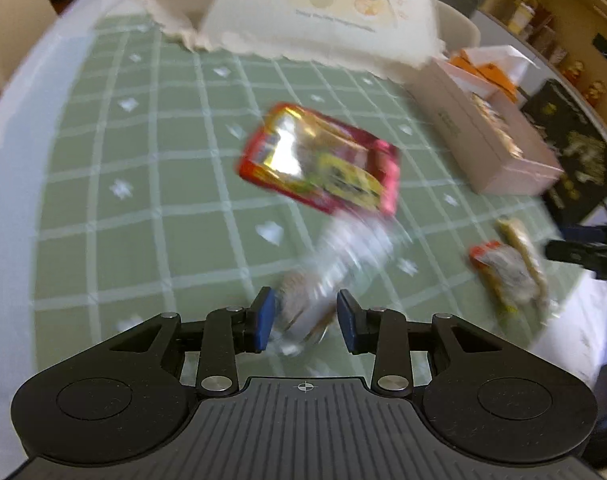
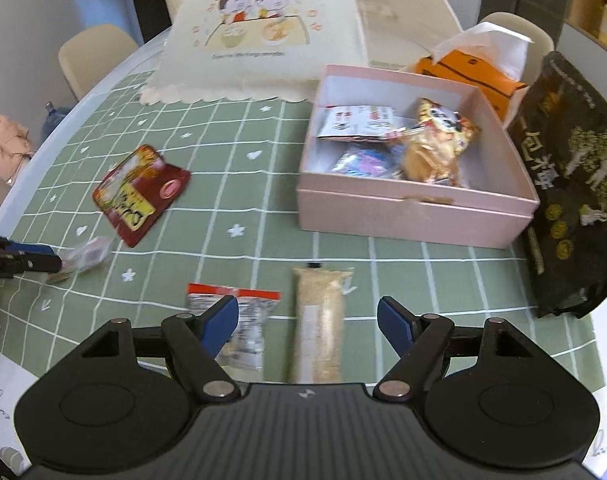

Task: Organize snacks
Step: 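Grasp the clear stick pack with the left gripper while the right moves a red snack pack aside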

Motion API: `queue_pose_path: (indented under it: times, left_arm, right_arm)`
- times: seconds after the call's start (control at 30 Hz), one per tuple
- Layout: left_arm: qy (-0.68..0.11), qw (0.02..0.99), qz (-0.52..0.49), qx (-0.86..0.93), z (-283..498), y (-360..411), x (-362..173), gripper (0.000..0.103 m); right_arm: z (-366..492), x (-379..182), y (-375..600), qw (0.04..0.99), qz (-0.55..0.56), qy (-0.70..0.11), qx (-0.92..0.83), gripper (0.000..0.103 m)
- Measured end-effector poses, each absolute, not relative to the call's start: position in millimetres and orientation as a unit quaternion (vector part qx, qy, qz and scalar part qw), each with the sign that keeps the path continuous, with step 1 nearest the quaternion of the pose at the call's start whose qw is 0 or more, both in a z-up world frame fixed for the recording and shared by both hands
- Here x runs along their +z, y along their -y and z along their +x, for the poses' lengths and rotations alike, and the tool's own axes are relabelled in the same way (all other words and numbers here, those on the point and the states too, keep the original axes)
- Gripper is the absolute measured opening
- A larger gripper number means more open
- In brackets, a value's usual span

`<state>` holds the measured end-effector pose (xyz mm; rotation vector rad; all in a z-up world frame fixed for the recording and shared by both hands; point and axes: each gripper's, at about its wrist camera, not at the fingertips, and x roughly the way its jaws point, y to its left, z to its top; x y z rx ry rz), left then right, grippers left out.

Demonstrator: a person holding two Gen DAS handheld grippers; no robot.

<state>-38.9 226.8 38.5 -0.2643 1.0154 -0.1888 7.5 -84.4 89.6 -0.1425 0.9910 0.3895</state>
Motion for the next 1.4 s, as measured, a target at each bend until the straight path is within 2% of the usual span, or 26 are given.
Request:
queue_pose_path:
  times: [0.17, 0.23, 0.33, 0.4, 0.5, 0.63, 0.77, 0.97, 1.13, 1.23, 1.4]
  left_arm:
    - [-0.484, 0.861, -0.089, -0.129, -56, -185, 47, 0.039]
    - [-0.474, 0.874, -0.066, -0.091, -58, -177, 55, 0.039]
    - [-0.465, 0.879, -0.102, 0.011, -51, -187, 61, 0.038]
    - [-0.463, 0.878, -0.119, 0.031, -44, -192, 59, 0.038]
    - [-0.482, 0.87, -0.095, 0.034, -34, -182, 50, 0.038]
    - [-0.492, 0.869, -0.049, 0.029, -33, -165, 40, 0.048]
    - [-0.49, 0.869, -0.048, 0.052, -24, -170, 34, 0.06]
    - [-0.496, 0.865, -0.062, 0.037, -29, -177, 37, 0.046]
    - [-0.492, 0.863, -0.1, 0.054, -54, -194, 41, 0.04]
    - [-0.495, 0.858, -0.12, 0.075, -67, -208, 41, 0.04]
    - [-0.494, 0.854, -0.14, 0.081, -78, -215, 40, 0.04]
  right_arm:
    - [-3, 87, 71, 0.857, -0.084, -0.47, 0.192, 0.077]
    - [-7, 87, 68, 0.858, -0.096, -0.467, 0.191, 0.077]
    - [-10, 86, 64, 0.857, -0.096, -0.468, 0.192, 0.077]
    - [-11, 85, 61, 0.856, -0.087, -0.472, 0.192, 0.077]
    - [-15, 87, 55, 0.855, -0.085, -0.47, 0.202, 0.077]
    - [-23, 91, 47, 0.859, -0.119, -0.448, 0.216, 0.077]
    - [-24, 88, 45, 0.857, -0.135, -0.446, 0.218, 0.077]
    - [-8, 96, 32, 0.845, -0.131, -0.441, 0.273, 0.077]
    - [13, 99, -21, 0.823, -0.219, -0.387, 0.353, 0.077]
    - [28, 94, -59, 0.808, -0.257, -0.359, 0.389, 0.077]
    - [65, 77, -116, 0.793, -0.272, -0.364, 0.407, 0.077]
